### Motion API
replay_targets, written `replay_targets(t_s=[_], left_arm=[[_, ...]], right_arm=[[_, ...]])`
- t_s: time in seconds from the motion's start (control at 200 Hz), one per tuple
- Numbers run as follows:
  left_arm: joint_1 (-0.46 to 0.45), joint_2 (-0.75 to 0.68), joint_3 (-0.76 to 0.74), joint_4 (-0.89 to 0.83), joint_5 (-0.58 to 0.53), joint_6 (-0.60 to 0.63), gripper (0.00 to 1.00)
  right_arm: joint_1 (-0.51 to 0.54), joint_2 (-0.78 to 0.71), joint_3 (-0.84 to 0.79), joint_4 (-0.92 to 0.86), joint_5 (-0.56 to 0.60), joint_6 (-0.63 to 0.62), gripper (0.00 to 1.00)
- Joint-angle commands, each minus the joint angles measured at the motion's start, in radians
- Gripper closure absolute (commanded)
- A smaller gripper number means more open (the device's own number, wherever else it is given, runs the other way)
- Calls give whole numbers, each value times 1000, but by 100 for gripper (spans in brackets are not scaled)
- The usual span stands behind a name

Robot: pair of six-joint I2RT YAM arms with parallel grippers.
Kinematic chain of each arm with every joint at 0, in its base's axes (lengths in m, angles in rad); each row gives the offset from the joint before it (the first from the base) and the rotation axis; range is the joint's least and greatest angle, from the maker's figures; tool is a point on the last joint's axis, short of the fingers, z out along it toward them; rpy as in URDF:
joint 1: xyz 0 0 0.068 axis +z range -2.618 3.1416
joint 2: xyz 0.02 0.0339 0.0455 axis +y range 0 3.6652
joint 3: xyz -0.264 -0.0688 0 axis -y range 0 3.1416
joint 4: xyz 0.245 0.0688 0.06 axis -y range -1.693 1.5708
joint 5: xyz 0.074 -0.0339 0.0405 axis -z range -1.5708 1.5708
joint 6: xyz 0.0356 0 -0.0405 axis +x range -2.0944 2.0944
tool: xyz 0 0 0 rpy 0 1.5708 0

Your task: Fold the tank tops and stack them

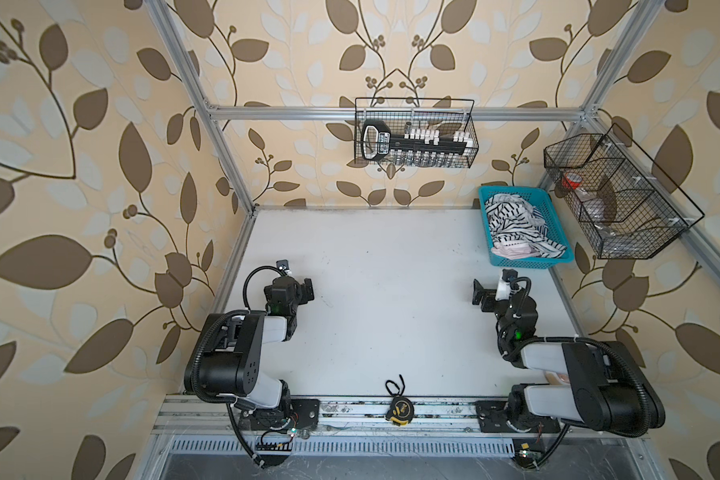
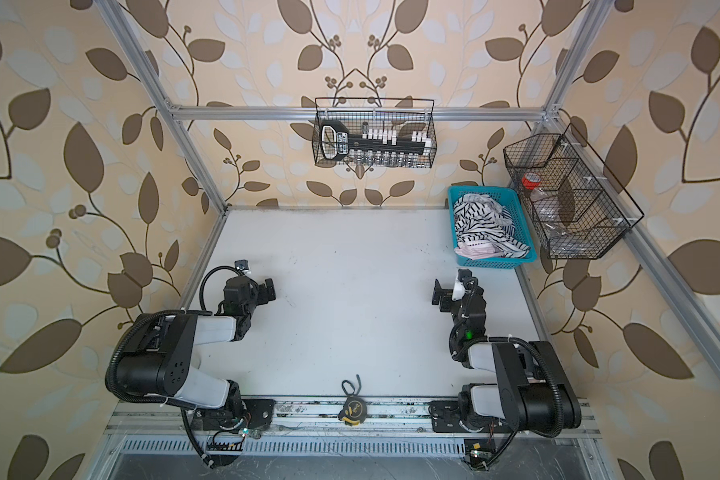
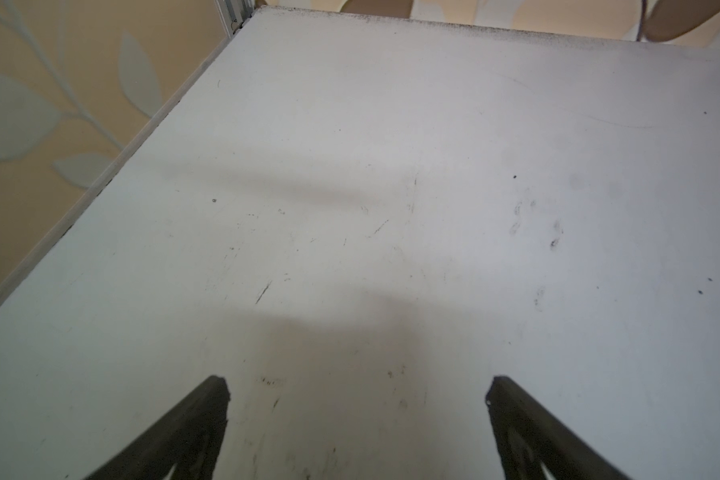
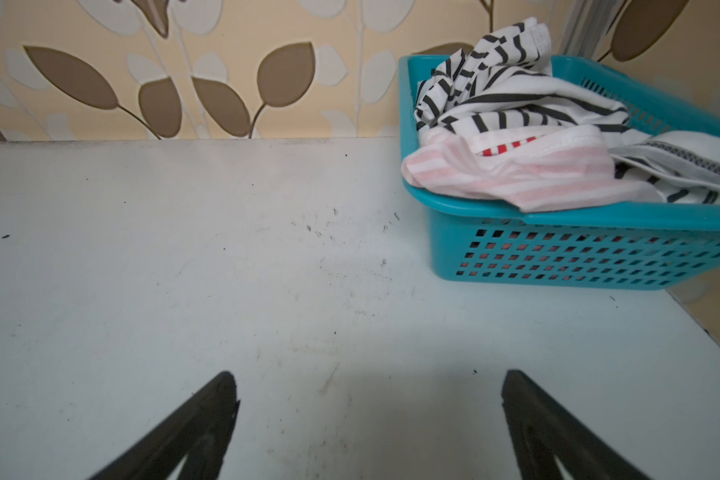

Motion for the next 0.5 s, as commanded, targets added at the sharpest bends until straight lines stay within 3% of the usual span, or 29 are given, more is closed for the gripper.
replay_targets(t_s=[0.0, 0.18, 0.31, 0.495], left_arm=[[3, 3, 36, 31, 10, 12, 1], [4, -15, 39, 20, 18, 22, 1], [1, -113, 228, -349, 45, 29, 1], [-6, -157, 331, -499, 201, -44, 1]], right_arm=[[-7, 10, 29, 26, -23, -21, 0], [-4, -13, 52, -28, -16, -23, 1], [3, -98, 137, -247, -11, -29, 5], [19, -175, 253, -478, 2, -23, 6]])
